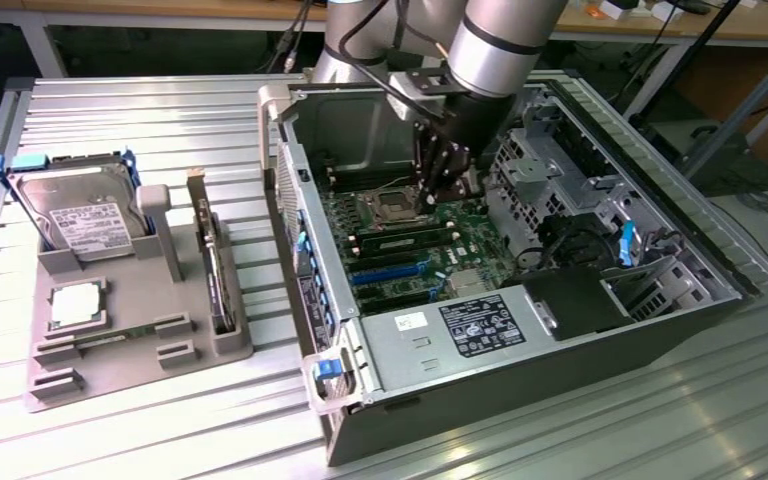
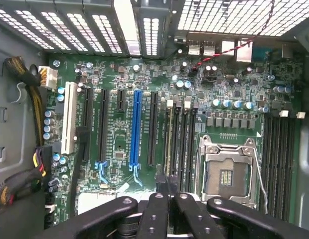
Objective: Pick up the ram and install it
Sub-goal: 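Insert the ram into the slot, then press down the ram until it locks into place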
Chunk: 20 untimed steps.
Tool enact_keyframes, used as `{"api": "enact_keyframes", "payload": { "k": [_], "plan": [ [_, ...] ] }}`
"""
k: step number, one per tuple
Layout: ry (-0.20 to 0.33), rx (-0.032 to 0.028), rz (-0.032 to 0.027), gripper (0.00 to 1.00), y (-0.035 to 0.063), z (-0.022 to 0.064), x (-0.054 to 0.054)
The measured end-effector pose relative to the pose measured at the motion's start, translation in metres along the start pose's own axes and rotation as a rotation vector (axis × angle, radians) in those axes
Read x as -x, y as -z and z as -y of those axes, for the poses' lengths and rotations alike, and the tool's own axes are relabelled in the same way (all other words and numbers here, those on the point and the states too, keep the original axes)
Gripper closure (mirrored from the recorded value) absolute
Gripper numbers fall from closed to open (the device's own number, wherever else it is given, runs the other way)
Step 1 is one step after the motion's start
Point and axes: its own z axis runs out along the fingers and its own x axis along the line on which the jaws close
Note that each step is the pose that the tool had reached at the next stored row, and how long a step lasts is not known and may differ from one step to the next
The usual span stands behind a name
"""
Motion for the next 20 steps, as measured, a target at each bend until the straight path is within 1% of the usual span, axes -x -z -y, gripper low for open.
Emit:
{"api": "enact_keyframes", "payload": {
  "k": [13, 14, 16, 17, 18, 20],
  "plan": [
    [0.000, 0.0002, -0.0007, 0.89, 0.0002, 0.0001, 0.000],
    [0.000, 0.0000, -0.0006, 0.89, 0.0002, 0.0012, 0.000],
    [0.011, 0.0000, -0.0012, 0.89, 0.0011, 0.0142, -0.002],
    [0.018, 0.0000, -0.0018, 0.89, 0.0008, 0.0240, -0.004],
    [0.023, 0.0000, -0.0023, 0.89, -0.0038, 0.0290, -0.004],
    [0.026, 0.0002, -0.0035, 0.89, -0.0105, 0.0313, -0.004]
  ]
}}
